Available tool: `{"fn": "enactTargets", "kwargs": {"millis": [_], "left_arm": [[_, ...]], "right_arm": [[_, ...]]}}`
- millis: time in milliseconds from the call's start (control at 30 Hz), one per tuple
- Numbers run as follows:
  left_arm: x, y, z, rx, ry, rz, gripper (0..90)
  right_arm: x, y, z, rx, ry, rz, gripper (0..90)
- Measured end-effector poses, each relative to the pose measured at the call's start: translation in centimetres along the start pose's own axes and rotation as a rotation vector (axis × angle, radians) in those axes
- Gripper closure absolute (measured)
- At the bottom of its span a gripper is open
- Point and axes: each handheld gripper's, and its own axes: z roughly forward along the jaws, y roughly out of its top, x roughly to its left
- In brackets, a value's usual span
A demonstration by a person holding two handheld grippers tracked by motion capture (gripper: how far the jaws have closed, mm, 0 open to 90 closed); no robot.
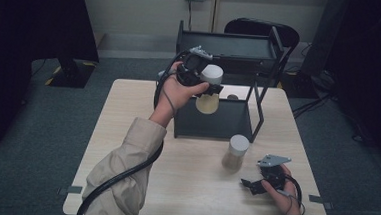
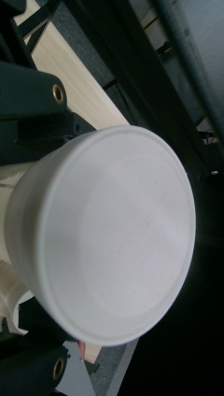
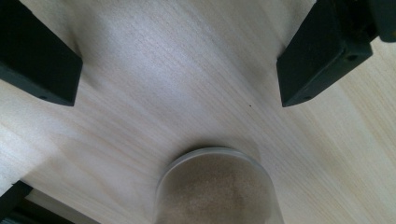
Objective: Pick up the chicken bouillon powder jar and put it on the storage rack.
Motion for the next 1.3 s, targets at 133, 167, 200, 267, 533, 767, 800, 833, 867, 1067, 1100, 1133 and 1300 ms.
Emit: {"fn": "enactTargets", "kwargs": {"millis": [133, 167, 200, 267, 533, 767, 800, 833, 867, 1067, 1100, 1133, 1300], "left_arm": [[0.1, 0.9, -0.6, -0.006, 0.001, -0.001, 34.4], [0.1, 1.1, -0.7, -0.008, 0.002, 0.000, 34.4], [0.2, 1.3, -1.0, -0.019, 0.004, -0.001, 34.4], [0.2, 1.5, -1.2, -0.023, 0.003, -0.003, 34.4], [0.3, 3.0, -2.1, -0.034, 0.012, -0.002, 34.4], [0.4, 4.6, -2.9, -0.049, 0.017, 0.006, 34.4], [0.4, 4.6, -2.9, -0.049, 0.017, 0.006, 34.4], [0.4, 4.8, -3.0, -0.052, 0.018, 0.006, 34.4], [0.4, 4.9, -3.1, -0.053, 0.018, 0.005, 34.4], [0.6, 6.0, -3.5, -0.060, 0.028, 0.003, 34.4], [0.6, 6.2, -3.6, -0.064, 0.029, 0.001, 34.4], [0.7, 6.4, -3.6, -0.065, 0.033, -0.001, 34.4], [0.8, 7.4, -3.9, -0.062, 0.049, -0.005, 34.4]], "right_arm": [[0.0, 0.0, 0.0, 0.000, 0.000, 0.000, 0.0], [0.0, 0.0, 0.0, 0.000, 0.000, 0.000, 0.0], [0.0, 0.0, 0.0, 0.000, 0.000, 0.000, 0.0], [0.0, 0.0, 0.0, 0.000, 0.000, -0.001, 0.0], [0.0, 0.0, 0.0, 0.000, 0.000, 0.000, 0.0], [0.0, 0.0, 0.0, 0.000, 0.000, -0.001, 0.0], [0.0, 0.0, 0.0, 0.000, 0.000, -0.001, 0.0], [0.0, 0.0, 0.0, 0.000, 0.000, -0.001, 0.0], [0.0, 0.0, 0.0, 0.000, 0.000, -0.001, 0.0], [0.0, 0.0, 0.0, -0.001, 0.000, 0.000, 0.0], [0.0, 0.0, 0.0, -0.001, 0.000, 0.000, 0.0], [0.0, 0.0, 0.0, -0.001, 0.000, 0.000, 0.0], [0.0, 0.0, 0.0, 0.000, 0.000, -0.001, 0.0]]}}
